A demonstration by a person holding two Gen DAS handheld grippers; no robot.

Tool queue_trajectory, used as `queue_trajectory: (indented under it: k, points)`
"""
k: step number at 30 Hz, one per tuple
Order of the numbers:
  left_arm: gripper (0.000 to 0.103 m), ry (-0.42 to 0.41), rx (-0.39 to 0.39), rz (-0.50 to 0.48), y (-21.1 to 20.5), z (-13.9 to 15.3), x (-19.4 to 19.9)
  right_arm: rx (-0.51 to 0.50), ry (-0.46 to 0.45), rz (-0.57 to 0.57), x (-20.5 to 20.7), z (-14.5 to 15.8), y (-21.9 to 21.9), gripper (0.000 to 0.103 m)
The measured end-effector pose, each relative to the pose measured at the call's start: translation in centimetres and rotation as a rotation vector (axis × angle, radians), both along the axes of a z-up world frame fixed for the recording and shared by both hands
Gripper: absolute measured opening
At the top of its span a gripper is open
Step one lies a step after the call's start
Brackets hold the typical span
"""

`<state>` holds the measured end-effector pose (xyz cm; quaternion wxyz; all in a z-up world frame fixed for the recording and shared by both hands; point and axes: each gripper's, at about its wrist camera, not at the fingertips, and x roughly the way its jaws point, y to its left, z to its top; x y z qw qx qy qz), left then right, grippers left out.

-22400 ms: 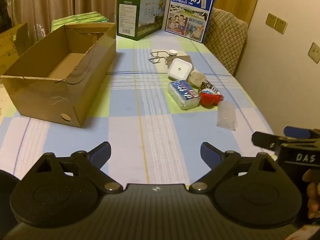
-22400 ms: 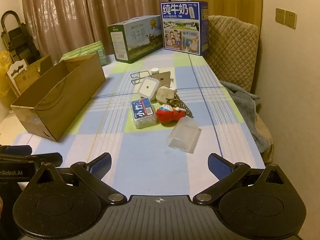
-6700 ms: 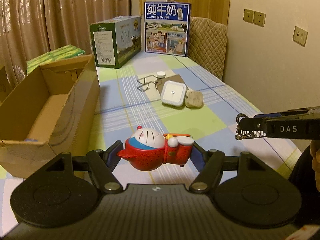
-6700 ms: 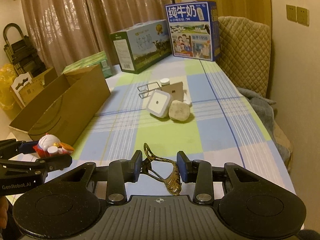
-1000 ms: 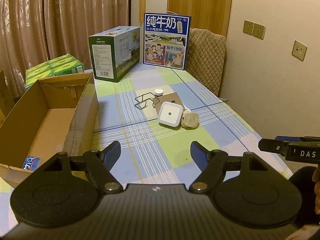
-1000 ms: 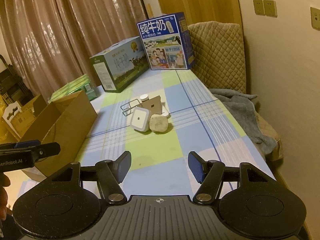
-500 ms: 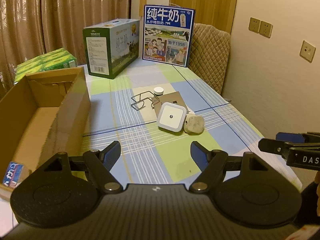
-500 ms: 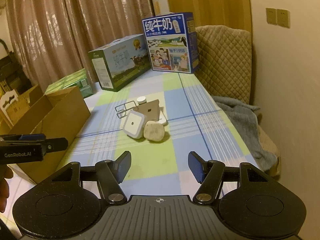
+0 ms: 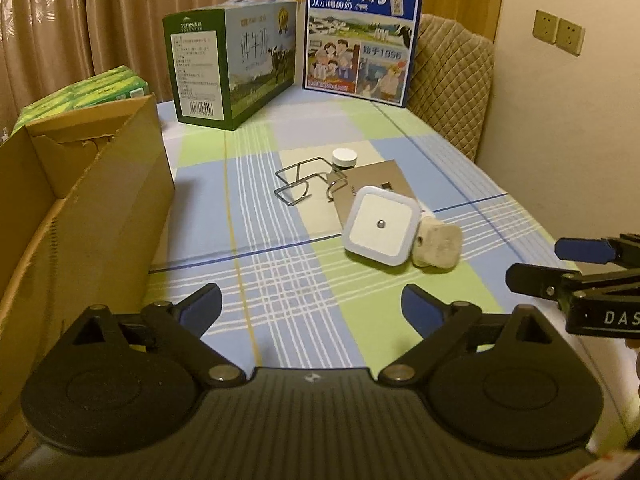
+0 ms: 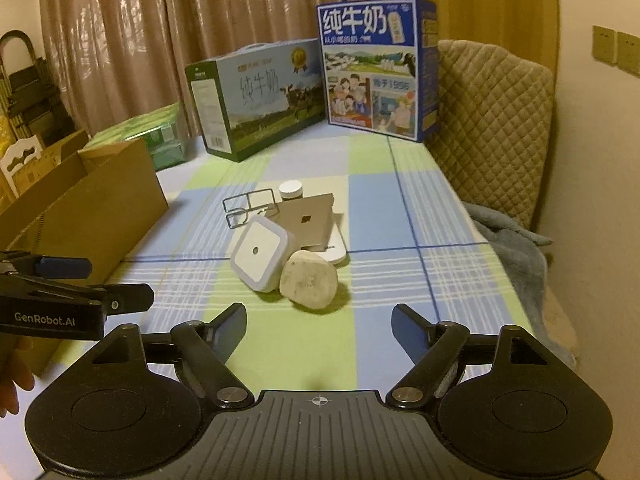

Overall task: Organize rigid objects
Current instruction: 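Move the right tool to the beige plug and close on it, then grasp the white square night light with the left tool while the right tool holds the plug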

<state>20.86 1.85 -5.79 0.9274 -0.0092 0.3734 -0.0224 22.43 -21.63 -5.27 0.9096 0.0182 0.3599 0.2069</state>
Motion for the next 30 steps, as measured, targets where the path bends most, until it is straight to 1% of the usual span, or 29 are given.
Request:
queue_trajectory:
  k: [5, 9, 12, 13, 15, 17, 19, 25, 30]
  points:
    - [0.094, 0.01, 0.014, 0.002, 0.2, -1.7, 1.7, 0.009, 0.021, 0.01, 2.7, -2.0, 0.9, 0.077]
    - [0.094, 0.019, 0.003, 0.01, 0.5, -3.0, 2.6, 0.059, 0.068, 0.012, 5.0, -3.5, 1.3, 0.077]
    - [0.094, 0.022, 0.0, 0.012, 0.6, -3.6, 3.0, 0.058, 0.061, 0.017, 6.2, -3.9, 1.9, 0.076]
    - [0.094, 0.024, -0.001, 0.013, 0.6, -3.8, 3.1, 0.057, 0.063, 0.02, 6.7, -4.1, 2.1, 0.074]
    - [0.094, 0.028, -0.005, 0.015, 0.8, -4.1, 3.3, 0.048, 0.07, 0.026, 7.4, -4.6, 2.5, 0.066]
    - [0.094, 0.028, -0.008, 0.017, 0.9, -4.3, 3.3, 0.033, 0.081, 0.038, 7.9, -5.1, 3.1, 0.055]
    - [0.094, 0.025, -0.011, 0.019, 0.9, -4.4, 3.4, 0.028, 0.087, 0.045, 8.1, -5.5, 3.4, 0.051]
    - [0.094, 0.016, -0.019, 0.016, 0.9, -4.5, 3.6, 0.039, 0.097, 0.038, 8.5, -6.0, 3.5, 0.048]
    - [0.094, 0.003, -0.027, -0.016, 0.2, -4.2, 4.3, 0.045, 0.114, -0.01, 8.2, -5.2, 2.3, 0.048]
